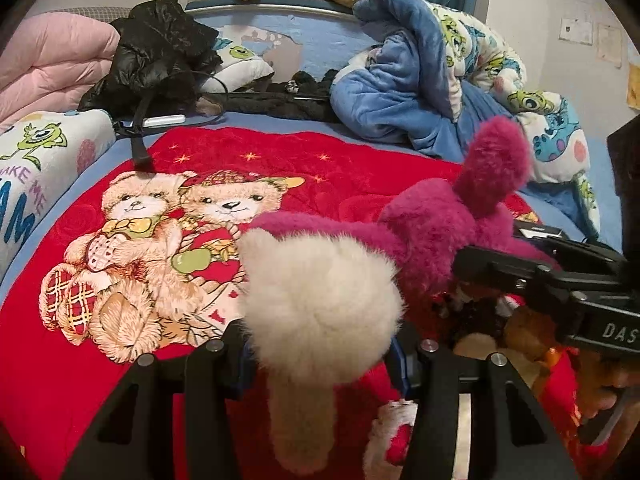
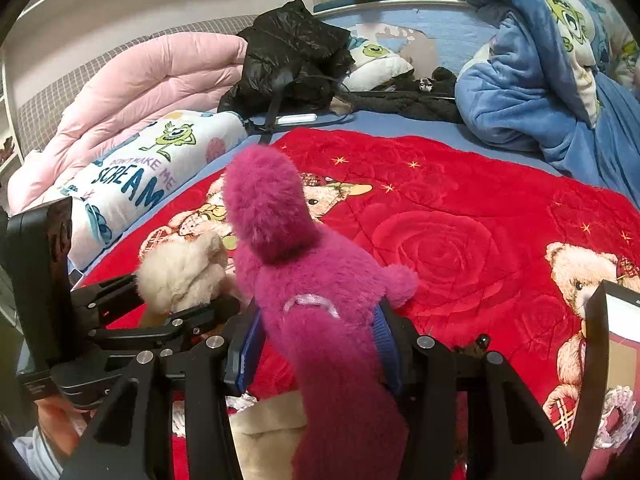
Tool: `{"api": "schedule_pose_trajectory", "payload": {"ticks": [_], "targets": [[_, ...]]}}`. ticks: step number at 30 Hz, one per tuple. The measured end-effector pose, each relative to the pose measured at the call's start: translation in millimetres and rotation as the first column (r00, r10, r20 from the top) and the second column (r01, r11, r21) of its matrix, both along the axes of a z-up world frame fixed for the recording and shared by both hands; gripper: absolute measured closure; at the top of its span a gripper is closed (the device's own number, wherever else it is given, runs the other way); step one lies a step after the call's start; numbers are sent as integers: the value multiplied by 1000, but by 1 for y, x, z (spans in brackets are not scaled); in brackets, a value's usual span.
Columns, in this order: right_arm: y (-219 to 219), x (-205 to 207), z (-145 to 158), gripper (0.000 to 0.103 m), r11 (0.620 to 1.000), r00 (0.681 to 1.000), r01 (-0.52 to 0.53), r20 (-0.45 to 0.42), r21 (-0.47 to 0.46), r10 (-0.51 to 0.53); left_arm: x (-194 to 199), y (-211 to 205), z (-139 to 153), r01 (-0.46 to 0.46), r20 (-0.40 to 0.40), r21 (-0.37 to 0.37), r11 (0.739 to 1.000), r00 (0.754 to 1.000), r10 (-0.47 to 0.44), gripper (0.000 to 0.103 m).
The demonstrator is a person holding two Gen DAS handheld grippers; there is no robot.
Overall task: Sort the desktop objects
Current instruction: 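Carry the cream plush with the left tool while the right tool carries the pink bear to the box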
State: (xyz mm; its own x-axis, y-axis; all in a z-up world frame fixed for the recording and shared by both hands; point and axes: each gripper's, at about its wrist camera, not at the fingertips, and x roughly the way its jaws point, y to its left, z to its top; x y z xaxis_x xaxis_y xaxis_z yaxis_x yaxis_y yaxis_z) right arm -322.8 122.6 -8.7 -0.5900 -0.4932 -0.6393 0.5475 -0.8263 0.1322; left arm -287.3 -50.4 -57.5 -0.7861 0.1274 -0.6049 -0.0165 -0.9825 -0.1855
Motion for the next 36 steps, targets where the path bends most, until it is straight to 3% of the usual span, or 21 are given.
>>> {"api": "schedule_pose_trajectory", "payload": {"ticks": [7,10,16,30,36], "targets": [[9,3,10,55,999,1000,4,-10,-32,-5,10,23,19,9,-36,9,1000,999,-9,50],[18,7,17,56,999,1000,14,-19,-50,-15,13,38,26,6,-50,-24,1000,999,-7,50],[53,17,35,56,994,997,52,-46,-92,-56,22,69,37,41,-67,-26,999,997,-43,50],[180,54,53,55,972,975,202,-66,-120,-211,41,183,57,188,-73,-89,978,978,-194,50],[252,81,56,55,946,949,296,-69,-135,-307,48,246,63,294,-60,-30,955,953,-296,50]]}}
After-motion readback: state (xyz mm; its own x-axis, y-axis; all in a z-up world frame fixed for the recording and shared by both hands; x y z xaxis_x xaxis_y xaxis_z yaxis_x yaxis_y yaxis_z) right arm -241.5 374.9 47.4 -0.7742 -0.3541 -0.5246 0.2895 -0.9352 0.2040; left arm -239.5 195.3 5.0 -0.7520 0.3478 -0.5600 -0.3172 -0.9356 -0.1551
